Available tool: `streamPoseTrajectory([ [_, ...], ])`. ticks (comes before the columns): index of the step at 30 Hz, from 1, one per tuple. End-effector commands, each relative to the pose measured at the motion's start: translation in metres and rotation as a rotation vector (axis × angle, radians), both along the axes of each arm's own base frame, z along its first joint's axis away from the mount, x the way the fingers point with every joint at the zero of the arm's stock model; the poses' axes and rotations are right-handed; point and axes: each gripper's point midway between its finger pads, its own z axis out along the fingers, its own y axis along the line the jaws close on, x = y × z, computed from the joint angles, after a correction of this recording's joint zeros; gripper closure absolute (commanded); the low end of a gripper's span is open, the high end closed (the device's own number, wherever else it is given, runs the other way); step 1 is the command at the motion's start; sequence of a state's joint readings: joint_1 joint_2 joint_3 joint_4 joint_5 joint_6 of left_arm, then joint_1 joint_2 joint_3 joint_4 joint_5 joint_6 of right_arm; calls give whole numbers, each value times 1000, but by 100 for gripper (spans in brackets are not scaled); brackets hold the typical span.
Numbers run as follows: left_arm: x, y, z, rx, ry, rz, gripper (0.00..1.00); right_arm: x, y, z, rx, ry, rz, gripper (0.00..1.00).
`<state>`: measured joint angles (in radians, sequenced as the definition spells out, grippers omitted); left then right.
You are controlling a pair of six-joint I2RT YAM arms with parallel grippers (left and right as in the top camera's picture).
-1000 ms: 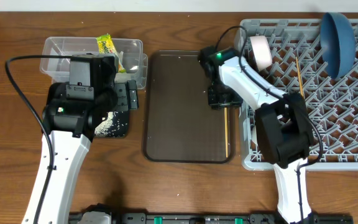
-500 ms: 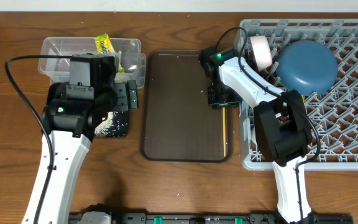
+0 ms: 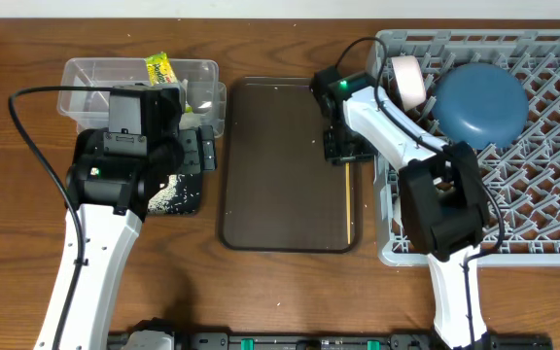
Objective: Sort waste into correct bins and load items into the dishwasher rack
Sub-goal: 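Return right gripper to the tray and grasp the second chopstick, then insert the second chopstick into the rack beside the first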
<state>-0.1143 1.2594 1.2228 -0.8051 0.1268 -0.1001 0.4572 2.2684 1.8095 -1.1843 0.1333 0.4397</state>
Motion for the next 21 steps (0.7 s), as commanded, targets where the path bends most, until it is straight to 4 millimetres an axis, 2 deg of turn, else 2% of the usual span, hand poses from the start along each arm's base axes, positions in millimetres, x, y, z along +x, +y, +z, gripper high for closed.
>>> streamPoseTrajectory([
  [1, 3, 2, 6, 12, -17, 2, 10, 9, 15, 23, 39, -70, 31, 65],
  [13, 3, 2, 6, 12, -17, 2, 10, -10, 14, -14, 51, -22, 31, 67],
  [15, 3, 2, 6, 12, -17, 2, 10, -12, 14, -17, 55, -15, 31, 72],
  [18, 3, 2, 6, 12, -17, 2, 10, -13, 15, -18, 61, -13, 31, 95],
  [19, 3, 2, 6, 12, -17, 2, 10, -12, 16, -18, 62, -15, 32, 99],
  [21, 3, 2, 6, 12, -17, 2, 10, -13, 18, -18, 72, -14, 33, 99],
])
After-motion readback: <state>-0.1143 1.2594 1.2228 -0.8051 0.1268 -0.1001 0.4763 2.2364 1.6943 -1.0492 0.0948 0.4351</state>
